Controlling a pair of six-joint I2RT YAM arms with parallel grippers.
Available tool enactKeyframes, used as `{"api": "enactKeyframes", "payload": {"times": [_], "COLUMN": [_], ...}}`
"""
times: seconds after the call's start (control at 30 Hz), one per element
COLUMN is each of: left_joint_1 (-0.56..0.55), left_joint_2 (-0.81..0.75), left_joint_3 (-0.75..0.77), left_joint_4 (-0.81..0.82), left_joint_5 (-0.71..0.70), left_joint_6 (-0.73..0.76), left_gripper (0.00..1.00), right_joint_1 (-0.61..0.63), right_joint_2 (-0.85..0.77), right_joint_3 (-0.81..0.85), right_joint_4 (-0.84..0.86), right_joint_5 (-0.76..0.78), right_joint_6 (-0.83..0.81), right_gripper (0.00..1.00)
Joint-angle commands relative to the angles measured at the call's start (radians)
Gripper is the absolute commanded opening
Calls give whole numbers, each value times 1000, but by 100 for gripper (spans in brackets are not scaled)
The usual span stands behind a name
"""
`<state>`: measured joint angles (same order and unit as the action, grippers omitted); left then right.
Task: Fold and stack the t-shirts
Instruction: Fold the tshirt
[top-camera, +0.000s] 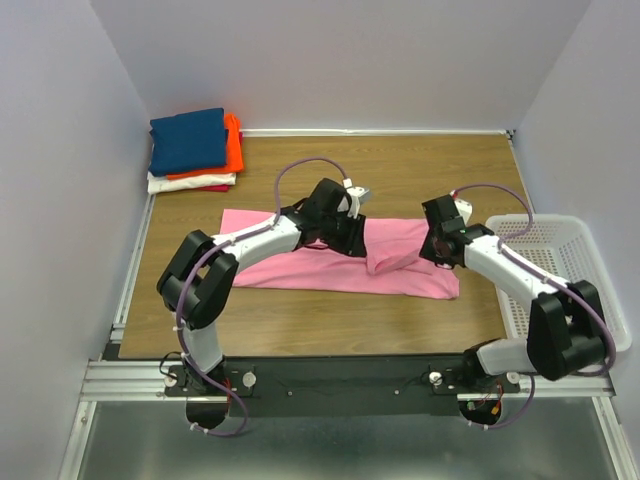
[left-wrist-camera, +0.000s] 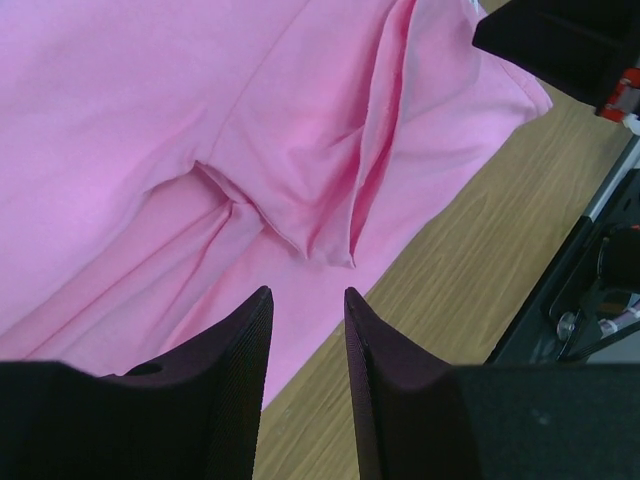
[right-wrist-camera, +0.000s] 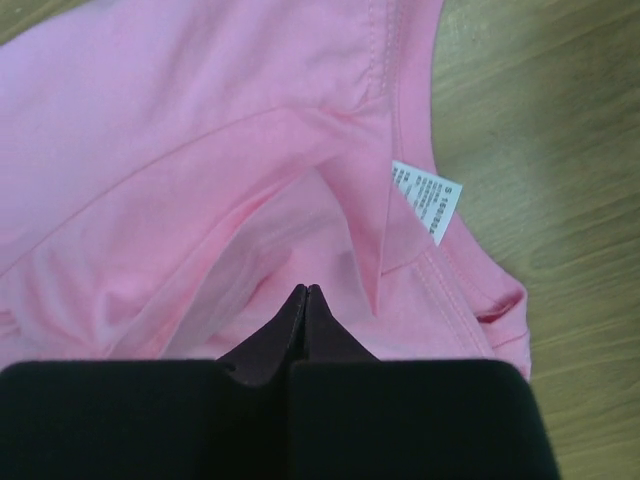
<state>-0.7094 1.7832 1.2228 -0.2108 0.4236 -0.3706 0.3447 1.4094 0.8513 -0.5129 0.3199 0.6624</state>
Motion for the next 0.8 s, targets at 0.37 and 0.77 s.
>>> {"api": "enactKeyframes", "payload": {"times": [0.37,0.77], "left_joint_1": [-116,-157], "left_joint_2": [114,173], "left_joint_3": [141,230], "left_joint_4": [-65,-151], "left_joint_5": [-71,-286], "left_joint_6": [41,48], "left_gripper": [48,45], "right_joint_1": [-6,-4], "right_joint_2": [-158,-191], "right_joint_3": [-28,60], "right_joint_4": [-35,-104], "right_joint_5": [-4,65], "right_joint_6": [20,-7], "right_gripper": [28,29]}}
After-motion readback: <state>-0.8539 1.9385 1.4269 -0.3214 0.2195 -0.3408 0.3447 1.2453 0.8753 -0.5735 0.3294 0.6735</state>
